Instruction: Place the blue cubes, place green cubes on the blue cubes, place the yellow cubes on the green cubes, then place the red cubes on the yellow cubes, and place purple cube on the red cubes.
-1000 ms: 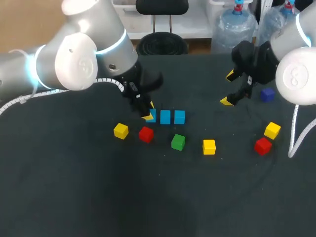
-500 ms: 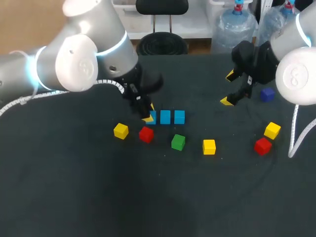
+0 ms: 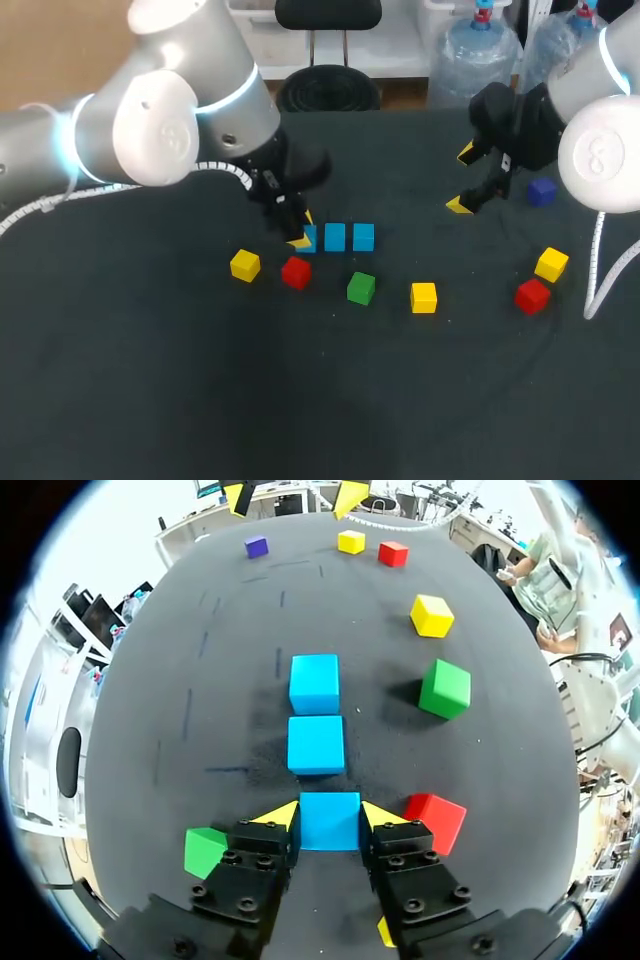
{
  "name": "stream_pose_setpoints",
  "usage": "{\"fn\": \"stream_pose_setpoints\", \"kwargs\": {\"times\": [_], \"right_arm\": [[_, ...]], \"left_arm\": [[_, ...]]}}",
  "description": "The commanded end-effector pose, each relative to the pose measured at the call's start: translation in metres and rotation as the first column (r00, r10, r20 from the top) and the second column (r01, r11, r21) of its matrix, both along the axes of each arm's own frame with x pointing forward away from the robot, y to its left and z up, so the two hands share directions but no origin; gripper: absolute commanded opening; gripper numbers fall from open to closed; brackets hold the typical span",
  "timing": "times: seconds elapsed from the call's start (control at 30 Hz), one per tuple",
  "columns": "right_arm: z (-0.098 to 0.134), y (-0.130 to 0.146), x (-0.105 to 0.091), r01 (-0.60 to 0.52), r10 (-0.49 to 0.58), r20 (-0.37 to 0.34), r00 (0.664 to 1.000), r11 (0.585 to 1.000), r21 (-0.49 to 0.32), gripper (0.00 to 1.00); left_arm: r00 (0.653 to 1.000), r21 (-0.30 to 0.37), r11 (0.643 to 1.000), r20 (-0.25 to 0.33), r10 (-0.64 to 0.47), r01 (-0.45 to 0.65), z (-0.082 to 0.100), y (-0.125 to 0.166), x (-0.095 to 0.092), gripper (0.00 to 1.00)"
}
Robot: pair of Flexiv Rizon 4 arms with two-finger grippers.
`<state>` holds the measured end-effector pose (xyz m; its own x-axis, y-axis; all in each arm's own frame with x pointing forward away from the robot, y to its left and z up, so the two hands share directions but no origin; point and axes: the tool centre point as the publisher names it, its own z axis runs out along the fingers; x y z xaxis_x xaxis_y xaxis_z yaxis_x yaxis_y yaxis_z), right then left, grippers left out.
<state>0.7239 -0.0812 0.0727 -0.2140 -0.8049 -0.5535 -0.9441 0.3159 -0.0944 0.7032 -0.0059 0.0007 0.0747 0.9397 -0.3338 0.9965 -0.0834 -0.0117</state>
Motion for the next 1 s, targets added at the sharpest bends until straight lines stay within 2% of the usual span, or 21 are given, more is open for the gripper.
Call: {"fn": "stream_pose_setpoints", "kwargs": {"times": [0.03,1.0], "right_arm": [[-0.0006,-0.0002,0.0010,-0.002,0.002,-0.001,1.000,1.000,0.003,1.00],[-0.0006,-0.0002,0.0010,-0.002,0.002,-0.001,1.000,1.000,0.003,1.00]], "left_arm": [[1.000,0.001,1.000,0.003,0.001,-0.001,0.0004,-0.0023,0.0012,0.00],[1.000,0.001,1.000,0.001,-0.004,0.004,-0.0028,-0.0004,0.0001,0.00]]}}
